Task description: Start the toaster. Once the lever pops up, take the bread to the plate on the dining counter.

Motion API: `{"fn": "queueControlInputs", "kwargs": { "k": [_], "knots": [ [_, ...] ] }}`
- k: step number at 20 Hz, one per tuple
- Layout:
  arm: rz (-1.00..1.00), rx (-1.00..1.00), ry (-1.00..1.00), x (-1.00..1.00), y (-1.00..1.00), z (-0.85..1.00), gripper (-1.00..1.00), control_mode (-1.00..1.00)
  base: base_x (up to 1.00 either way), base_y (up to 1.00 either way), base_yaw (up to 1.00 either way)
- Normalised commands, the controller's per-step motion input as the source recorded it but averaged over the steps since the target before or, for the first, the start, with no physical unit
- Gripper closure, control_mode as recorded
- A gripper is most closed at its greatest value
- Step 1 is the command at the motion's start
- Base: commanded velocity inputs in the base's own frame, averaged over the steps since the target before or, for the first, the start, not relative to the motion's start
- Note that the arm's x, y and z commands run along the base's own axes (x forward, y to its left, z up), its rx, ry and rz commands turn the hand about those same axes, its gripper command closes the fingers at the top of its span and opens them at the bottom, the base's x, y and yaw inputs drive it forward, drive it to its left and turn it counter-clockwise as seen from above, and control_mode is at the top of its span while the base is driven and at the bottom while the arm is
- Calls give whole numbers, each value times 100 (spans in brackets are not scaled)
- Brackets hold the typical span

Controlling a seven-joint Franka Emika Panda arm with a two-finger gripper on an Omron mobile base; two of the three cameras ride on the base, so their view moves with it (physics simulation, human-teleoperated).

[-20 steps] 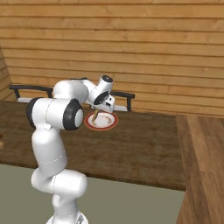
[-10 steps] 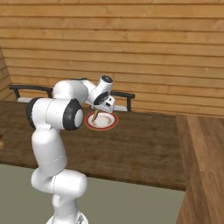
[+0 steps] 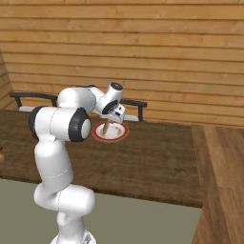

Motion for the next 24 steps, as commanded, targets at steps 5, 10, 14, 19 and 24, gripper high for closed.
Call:
{"fn": "queueControlInputs", "kwargs": {
  "k": [5, 10, 14, 19, 24],
  "knots": [
    [0, 0, 0, -3, 0, 0, -100, -100, 0, 0, 0],
    [-2, -6, -15, -62, 0, 32, -100, -100, 0, 0, 0],
    [-6, -6, -12, -35, 0, 56, -100, -100, 0, 0, 0],
    [-8, -9, -15, -20, 13, 65, -100, -100, 0, 0, 0],
    [-12, -19, -6, -67, 35, 76, -100, -100, 0, 0, 0]
  ]
}}
